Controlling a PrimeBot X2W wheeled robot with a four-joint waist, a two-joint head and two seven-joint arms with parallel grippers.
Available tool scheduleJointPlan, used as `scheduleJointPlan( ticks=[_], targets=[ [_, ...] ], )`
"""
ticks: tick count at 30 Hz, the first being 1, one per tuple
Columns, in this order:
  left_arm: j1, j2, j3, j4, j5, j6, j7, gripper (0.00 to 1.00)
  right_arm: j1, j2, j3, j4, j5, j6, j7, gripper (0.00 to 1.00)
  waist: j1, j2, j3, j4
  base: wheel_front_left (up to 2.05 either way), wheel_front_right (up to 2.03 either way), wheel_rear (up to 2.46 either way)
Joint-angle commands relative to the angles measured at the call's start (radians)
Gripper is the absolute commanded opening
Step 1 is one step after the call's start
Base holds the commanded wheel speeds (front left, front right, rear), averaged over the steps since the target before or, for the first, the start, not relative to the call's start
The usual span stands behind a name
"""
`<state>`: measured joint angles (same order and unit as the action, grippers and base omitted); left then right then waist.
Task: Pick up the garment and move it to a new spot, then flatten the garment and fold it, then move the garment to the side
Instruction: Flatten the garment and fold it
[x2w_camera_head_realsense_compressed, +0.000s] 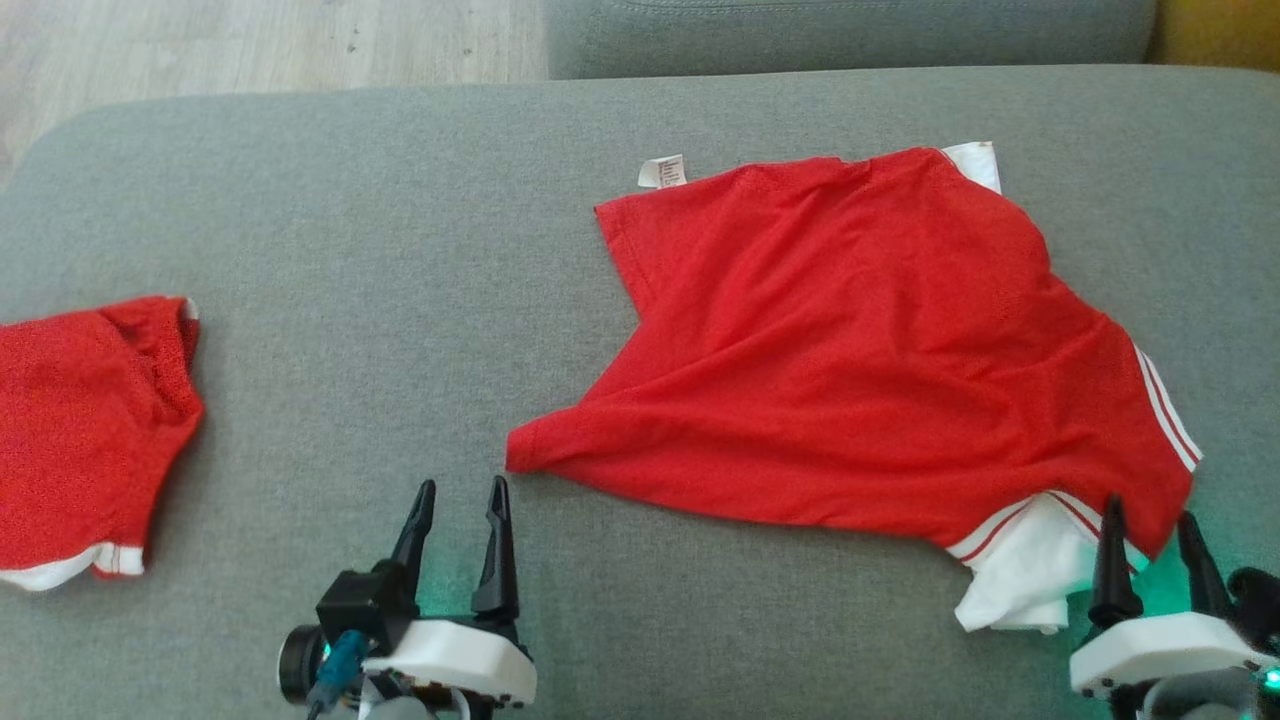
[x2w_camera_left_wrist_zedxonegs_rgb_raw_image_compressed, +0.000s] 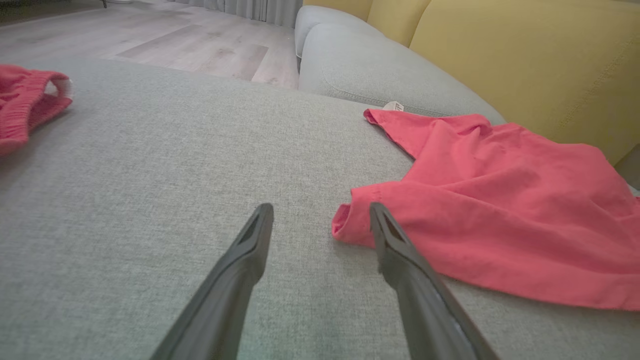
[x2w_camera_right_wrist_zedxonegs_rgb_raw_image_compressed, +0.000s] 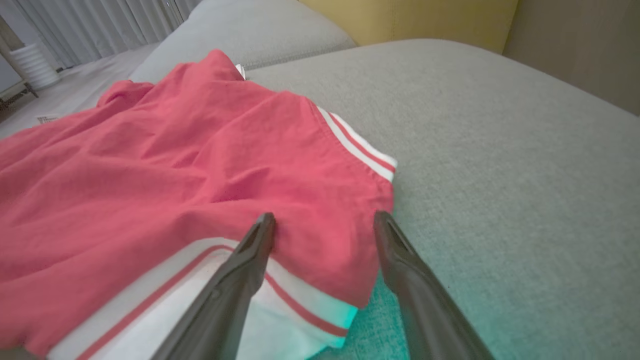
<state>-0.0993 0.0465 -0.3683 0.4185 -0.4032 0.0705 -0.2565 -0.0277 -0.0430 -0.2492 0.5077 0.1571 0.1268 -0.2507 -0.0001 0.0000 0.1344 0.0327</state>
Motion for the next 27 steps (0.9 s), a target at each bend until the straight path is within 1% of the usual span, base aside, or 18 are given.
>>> scheduleJointPlan(
  ticks=[1,7,11,12,13,14,18,23,27],
  targets=[
    [-0.020,0.004,0.020,-0.030,0.006,0.000,-0.005,1.00,-0.030,-0.007,0.015,-0.011,-0.005,0.004,-0.011,1.00,0.0001,0.0000,0.003,0.003,0.00,0.00,0.00],
    [-0.032,0.004,0.004,-0.036,0.010,-0.004,-0.005,1.00,-0.119,-0.022,-0.051,0.104,-0.031,0.004,-0.011,1.00,0.0001,0.0000,0.021,0.026,0.00,0.00,0.00],
    [-0.037,0.004,0.002,-0.038,0.010,-0.003,-0.005,1.00,-0.182,-0.044,-0.077,0.189,-0.048,0.004,0.023,1.00,0.0001,0.0000,0.034,0.041,0.00,0.00,0.00],
    [-0.038,0.004,0.001,-0.038,0.011,-0.003,-0.005,1.00,-0.195,-0.050,-0.079,0.207,-0.051,0.004,0.032,0.90,0.0001,0.0000,0.037,0.044,0.00,0.00,0.00],
    [-0.039,0.004,0.000,-0.038,0.009,-0.002,-0.005,1.00,-0.210,-0.058,-0.080,0.219,-0.051,0.004,0.034,0.21,0.0001,0.0000,0.041,0.048,0.00,0.00,0.00],
    [-0.041,0.004,-0.002,-0.040,0.008,-0.002,-0.005,1.00,-0.223,-0.068,-0.075,0.228,-0.057,0.004,0.032,0.00,0.0001,0.0000,0.046,0.052,0.00,0.00,0.00],
    [-0.051,0.004,-0.014,-0.047,0.005,-0.001,-0.005,1.00,-0.287,-0.111,-0.046,0.241,-0.070,0.004,0.024,0.00,0.0001,0.0000,0.066,0.067,0.00,0.00,0.00],
    [-0.071,0.004,-0.040,-0.050,-0.001,-0.004,-0.005,1.00,-0.405,-0.181,0.001,0.263,-0.093,0.004,0.034,0.00,0.0001,0.0000,0.093,0.095,0.00,0.00,0.00],
    [-0.086,0.004,-0.065,-0.051,-0.012,-0.002,-0.005,1.00,-0.492,-0.209,0.005,0.287,-0.098,0.004,0.035,0.00,0.0001,0.0000,0.107,0.122,0.00,0.00,0.00]
  ],
)
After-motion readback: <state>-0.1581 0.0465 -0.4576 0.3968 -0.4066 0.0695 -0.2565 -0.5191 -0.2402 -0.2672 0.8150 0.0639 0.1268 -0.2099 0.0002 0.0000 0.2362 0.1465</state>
